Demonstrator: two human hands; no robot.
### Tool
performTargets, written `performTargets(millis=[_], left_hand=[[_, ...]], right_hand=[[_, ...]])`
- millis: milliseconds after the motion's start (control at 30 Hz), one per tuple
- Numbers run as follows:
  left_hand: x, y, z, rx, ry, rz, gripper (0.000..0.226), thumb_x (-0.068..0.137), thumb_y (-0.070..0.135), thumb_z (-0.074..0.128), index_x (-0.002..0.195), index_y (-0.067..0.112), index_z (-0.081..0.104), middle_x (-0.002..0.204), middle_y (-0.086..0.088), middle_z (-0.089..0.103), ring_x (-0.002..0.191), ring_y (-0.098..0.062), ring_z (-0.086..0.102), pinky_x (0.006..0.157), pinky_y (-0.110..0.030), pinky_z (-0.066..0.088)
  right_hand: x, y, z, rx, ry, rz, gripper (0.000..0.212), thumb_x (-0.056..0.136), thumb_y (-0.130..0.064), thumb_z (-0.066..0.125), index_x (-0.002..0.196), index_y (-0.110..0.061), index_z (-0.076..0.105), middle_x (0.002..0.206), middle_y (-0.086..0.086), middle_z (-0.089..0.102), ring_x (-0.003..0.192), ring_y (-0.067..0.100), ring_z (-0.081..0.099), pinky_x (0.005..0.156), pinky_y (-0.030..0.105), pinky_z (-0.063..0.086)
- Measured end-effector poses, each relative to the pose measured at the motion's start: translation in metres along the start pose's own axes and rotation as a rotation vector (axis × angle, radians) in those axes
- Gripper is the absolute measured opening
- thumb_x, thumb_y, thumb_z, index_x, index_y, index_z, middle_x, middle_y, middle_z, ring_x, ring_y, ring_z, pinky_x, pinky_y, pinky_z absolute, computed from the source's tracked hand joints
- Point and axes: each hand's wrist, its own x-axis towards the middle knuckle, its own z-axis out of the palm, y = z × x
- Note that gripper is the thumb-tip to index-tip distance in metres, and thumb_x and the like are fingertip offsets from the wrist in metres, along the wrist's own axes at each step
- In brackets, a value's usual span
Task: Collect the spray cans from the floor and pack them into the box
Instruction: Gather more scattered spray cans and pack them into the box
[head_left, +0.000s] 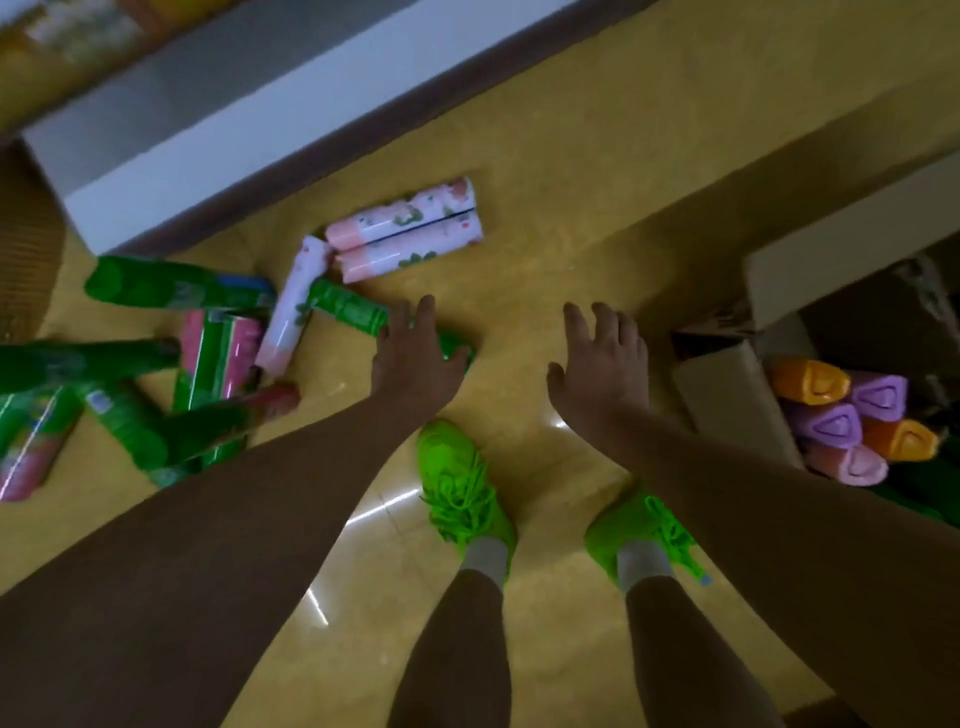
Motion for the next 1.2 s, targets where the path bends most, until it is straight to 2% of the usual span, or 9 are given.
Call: performTargets(millis=[100, 233, 400, 567, 733, 1033, 1200], left_hand=[[-0.008, -0.038, -0.001, -0.111, 0.006, -0.129, 0.079, 0.091, 0.045, 0.062, 0.155, 0.018, 0.024, 0.16, -0.013, 0.018, 0.141, -0.038, 0.029, 0.11, -0.045, 0.033], [-0.015, -0.079, 0.002, -0.213, 0.002, -0.215, 0.081, 0.092, 0.045, 0.062, 0.156, 0.018, 0.021, 0.16, -0.011, 0.017, 0.141, -0.037, 0.028, 0.109, -0.045, 0.034], [-0.015, -0.101, 0.009, -0.369, 0.004, -0.306, 0.081, 0.092, 0.044, 0.062, 0.156, 0.018, 0.021, 0.16, -0.012, 0.018, 0.141, -0.037, 0.03, 0.109, -0.044, 0.034], [-0.007, -0.115, 0.019, -0.514, 0.031, -0.434, 0.082, 0.092, 0.045, 0.062, 0.156, 0.018, 0.02, 0.159, -0.012, 0.021, 0.141, -0.036, 0.032, 0.111, -0.043, 0.033], [0.007, -0.114, 0.038, -0.638, 0.013, -0.527, 0.085, 0.09, 0.046, 0.064, 0.156, 0.021, 0.018, 0.159, -0.01, 0.022, 0.139, -0.035, 0.036, 0.108, -0.043, 0.037], [0.049, -0.089, 0.085, -0.898, 0.147, -0.791, 0.083, 0.086, 0.045, 0.069, 0.152, 0.017, 0.027, 0.148, -0.014, 0.037, 0.13, -0.037, 0.046, 0.097, -0.039, 0.042], [0.083, -0.074, 0.109, -1.04, 0.196, -0.878, 0.087, 0.084, 0.044, 0.072, 0.152, 0.012, 0.027, 0.144, -0.018, 0.043, 0.129, -0.038, 0.047, 0.099, -0.042, 0.042]], right_hand=[[0.002, -0.033, 0.011, -0.085, -0.029, -0.089, 0.073, 0.087, -0.034, 0.06, 0.151, -0.015, 0.029, 0.15, 0.018, 0.032, 0.135, 0.038, 0.03, 0.106, 0.048, 0.032], [0.016, -0.072, 0.02, -0.191, -0.062, -0.185, 0.072, 0.087, -0.032, 0.061, 0.15, -0.014, 0.031, 0.149, 0.017, 0.033, 0.133, 0.037, 0.032, 0.104, 0.046, 0.033], [0.045, -0.109, 0.029, -0.286, -0.1, -0.262, 0.071, 0.084, -0.031, 0.064, 0.146, -0.012, 0.034, 0.145, 0.018, 0.037, 0.127, 0.038, 0.036, 0.098, 0.046, 0.036], [0.077, -0.138, 0.038, -0.347, -0.114, -0.34, 0.07, 0.088, -0.032, 0.062, 0.147, -0.013, 0.03, 0.147, 0.018, 0.034, 0.128, 0.037, 0.035, 0.1, 0.045, 0.036], [0.115, -0.144, 0.047, -0.393, -0.123, -0.397, 0.07, 0.087, -0.031, 0.063, 0.147, -0.012, 0.032, 0.147, 0.018, 0.034, 0.13, 0.038, 0.034, 0.1, 0.046, 0.035], [0.195, -0.141, 0.057, -0.607, -0.17, -0.589, 0.073, 0.083, -0.031, 0.065, 0.144, -0.01, 0.033, 0.145, 0.019, 0.035, 0.131, 0.041, 0.033, 0.099, 0.048, 0.038], [0.223, -0.148, 0.075, -0.636, -0.144, -0.752, 0.071, 0.079, -0.024, 0.066, 0.142, -0.01, 0.036, 0.144, 0.017, 0.036, 0.126, 0.039, 0.039, 0.097, 0.045, 0.039]])
